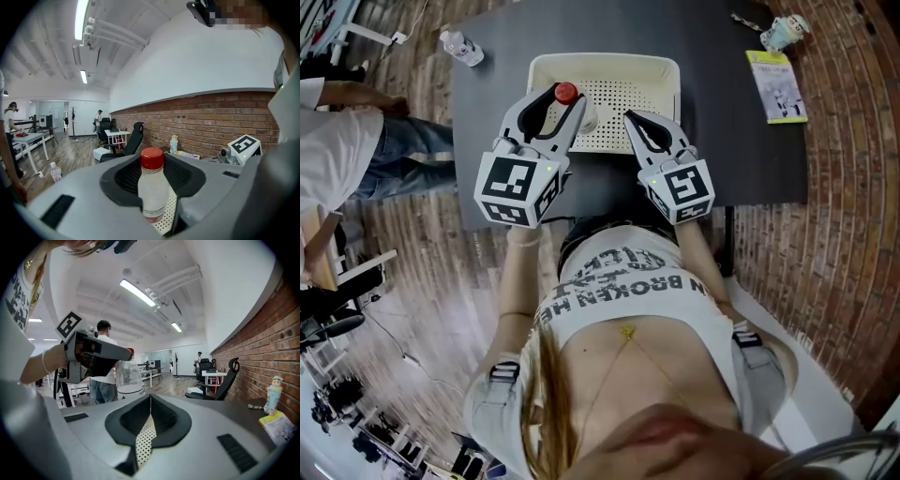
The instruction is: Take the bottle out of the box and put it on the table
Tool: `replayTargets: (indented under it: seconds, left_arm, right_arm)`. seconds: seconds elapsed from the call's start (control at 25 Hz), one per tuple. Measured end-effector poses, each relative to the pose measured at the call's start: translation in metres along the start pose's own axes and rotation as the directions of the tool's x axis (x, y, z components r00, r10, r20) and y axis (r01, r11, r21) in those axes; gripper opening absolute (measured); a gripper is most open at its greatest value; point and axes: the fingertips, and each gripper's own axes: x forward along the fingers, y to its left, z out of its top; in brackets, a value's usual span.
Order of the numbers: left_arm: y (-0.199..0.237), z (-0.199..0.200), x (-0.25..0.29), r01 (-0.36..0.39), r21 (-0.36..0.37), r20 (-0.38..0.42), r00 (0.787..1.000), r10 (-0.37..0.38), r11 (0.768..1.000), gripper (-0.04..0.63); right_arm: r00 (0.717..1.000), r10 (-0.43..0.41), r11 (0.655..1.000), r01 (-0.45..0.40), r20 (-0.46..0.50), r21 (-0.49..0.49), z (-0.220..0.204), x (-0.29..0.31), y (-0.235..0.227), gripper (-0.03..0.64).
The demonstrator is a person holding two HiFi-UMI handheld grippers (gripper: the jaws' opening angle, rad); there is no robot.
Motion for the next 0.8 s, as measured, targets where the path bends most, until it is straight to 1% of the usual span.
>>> replayTargets:
  seconds: [0.52, 0.8]
  left_arm:
    - [0.001, -0.001, -0.005, 0.007, -0.003, 0.002, 1.000, -0.007, 1.000, 0.152]
    - [0.010, -0.003, -0.016, -0.011, -0.013, 0.011, 1.000, 0.011, 1.000, 0.152]
  right_arm:
    - [1.000, 0.002, 1.000, -0.002, -0.013, -0.005, -0.004, 0.001, 0.006, 0.009]
    - [1.000, 0.008, 1.000, -0.008, -0.017, -0.011, -0.005, 0.005, 0.013, 0.009]
